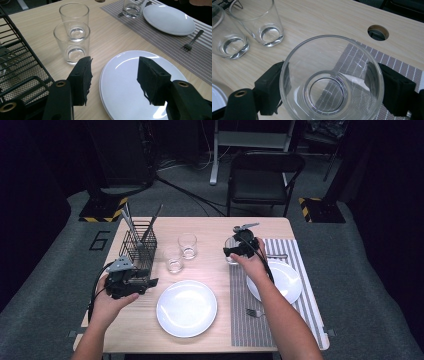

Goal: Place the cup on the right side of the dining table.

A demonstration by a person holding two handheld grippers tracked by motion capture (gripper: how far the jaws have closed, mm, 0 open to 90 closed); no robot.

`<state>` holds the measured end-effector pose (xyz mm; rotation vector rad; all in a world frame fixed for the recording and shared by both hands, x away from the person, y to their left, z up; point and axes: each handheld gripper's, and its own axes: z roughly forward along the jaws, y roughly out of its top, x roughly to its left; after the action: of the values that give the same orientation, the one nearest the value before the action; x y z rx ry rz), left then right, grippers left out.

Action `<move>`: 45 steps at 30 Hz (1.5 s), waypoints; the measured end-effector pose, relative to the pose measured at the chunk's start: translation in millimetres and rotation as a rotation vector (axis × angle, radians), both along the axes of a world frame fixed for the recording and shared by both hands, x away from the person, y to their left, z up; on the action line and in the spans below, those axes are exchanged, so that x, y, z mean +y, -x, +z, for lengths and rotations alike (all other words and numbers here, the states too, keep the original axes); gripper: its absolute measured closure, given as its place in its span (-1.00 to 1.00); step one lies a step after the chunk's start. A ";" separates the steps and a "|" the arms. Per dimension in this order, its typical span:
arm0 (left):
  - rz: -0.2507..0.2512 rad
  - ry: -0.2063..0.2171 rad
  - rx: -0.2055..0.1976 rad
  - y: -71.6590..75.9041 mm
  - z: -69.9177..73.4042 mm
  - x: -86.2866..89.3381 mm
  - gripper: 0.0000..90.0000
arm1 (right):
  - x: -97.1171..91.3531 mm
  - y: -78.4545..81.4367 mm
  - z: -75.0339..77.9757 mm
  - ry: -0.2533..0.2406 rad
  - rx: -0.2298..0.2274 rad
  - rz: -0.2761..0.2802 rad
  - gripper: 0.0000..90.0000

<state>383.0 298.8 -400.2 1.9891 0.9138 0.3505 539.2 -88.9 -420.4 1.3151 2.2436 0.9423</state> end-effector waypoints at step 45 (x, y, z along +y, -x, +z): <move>-0.004 -0.008 0.007 -1.0 -1.7 -0.5 -0.01 | -21.6 -2.5 -28.2 0.019 0.036 -0.073 -0.62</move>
<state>384.0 298.3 -401.9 2.0006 0.9141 0.3454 541.6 -110.5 -448.7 1.4061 2.2094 0.8769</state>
